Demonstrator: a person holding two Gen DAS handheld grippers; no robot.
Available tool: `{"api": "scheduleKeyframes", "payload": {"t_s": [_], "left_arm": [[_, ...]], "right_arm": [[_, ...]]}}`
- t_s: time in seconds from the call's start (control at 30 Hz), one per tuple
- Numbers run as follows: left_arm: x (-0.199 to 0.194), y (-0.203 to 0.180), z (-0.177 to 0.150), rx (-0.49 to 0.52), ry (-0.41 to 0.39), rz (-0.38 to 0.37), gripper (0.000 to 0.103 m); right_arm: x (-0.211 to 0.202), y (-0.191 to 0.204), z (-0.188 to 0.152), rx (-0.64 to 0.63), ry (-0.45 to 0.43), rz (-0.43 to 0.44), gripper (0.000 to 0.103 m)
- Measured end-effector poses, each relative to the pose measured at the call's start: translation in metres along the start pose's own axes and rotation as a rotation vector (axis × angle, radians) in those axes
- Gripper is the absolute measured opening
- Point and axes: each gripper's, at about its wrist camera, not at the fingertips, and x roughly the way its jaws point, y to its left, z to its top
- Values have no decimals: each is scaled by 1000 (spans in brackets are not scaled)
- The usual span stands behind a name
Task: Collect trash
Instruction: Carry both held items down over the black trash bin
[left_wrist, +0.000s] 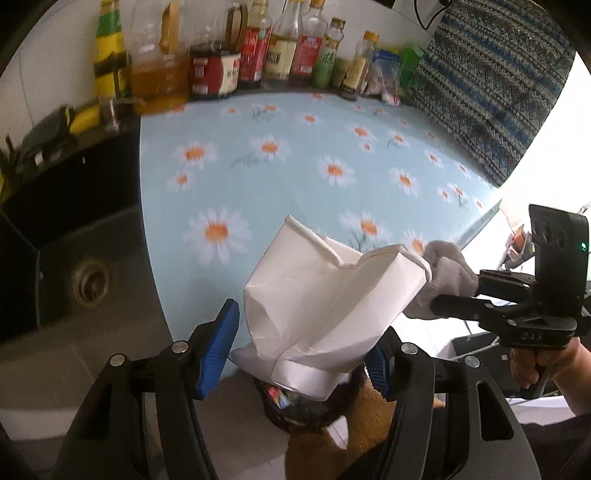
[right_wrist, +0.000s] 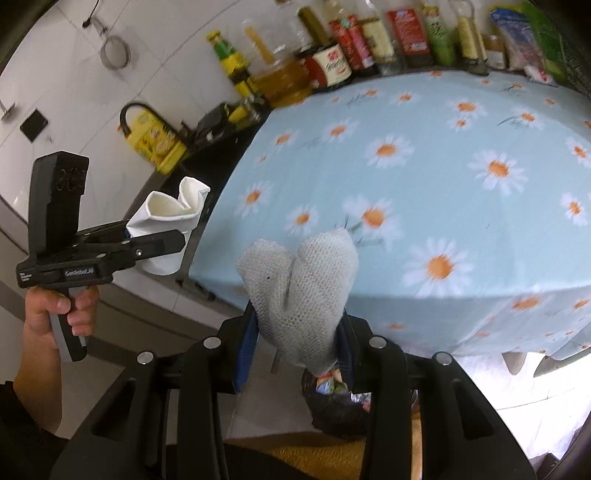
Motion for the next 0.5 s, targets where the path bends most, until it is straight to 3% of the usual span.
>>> {"api": "scheduleKeyframes", "payload": {"t_s": [0.27,0.5], "left_arm": [[10,-9,-51,-83,75,-47,60],[58,-21,-85,-127,187,-80,60]], "right_arm": [[17,-5,-32,11,100,-15,39],[49,-15,-64,13,206,-24,39]]}}
